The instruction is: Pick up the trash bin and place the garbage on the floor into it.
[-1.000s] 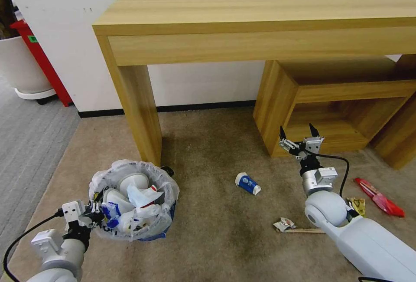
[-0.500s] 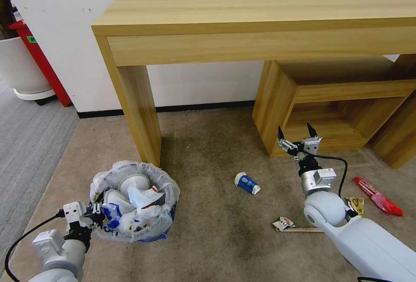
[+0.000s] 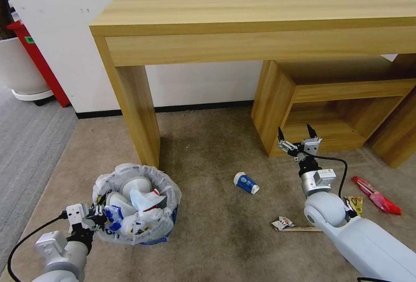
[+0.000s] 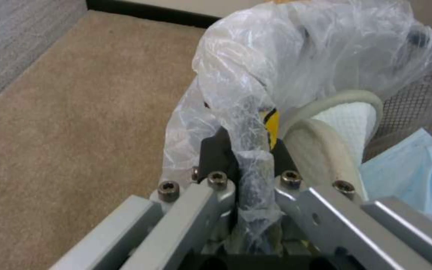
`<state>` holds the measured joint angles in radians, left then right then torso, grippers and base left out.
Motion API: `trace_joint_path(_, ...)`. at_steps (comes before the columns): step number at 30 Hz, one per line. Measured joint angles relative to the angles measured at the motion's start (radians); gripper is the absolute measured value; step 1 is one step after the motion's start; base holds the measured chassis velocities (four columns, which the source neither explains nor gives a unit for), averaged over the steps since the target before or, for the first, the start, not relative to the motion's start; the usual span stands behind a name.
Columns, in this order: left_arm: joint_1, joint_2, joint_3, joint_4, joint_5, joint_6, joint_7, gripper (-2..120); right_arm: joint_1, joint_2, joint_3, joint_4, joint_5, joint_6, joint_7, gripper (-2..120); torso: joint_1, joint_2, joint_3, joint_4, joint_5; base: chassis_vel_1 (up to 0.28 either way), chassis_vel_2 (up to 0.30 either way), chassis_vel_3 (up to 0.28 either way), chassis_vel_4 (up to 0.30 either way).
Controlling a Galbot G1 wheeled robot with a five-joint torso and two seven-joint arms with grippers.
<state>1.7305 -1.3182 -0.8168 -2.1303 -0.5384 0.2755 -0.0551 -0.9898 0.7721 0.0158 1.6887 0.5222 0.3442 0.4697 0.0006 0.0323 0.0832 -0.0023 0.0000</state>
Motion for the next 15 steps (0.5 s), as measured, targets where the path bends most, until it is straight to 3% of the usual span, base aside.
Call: trace_joint_path(15,-0.003,-0.001,0.001,0.006,0.0,-0.002,0.0,3,-0.002,0.002,-0.004,-0.005,0.0,0.0,-0.005,100,0.0,0.0,0.0,0.0,0.0,-0.005,-0.005,-0.007,-0.004)
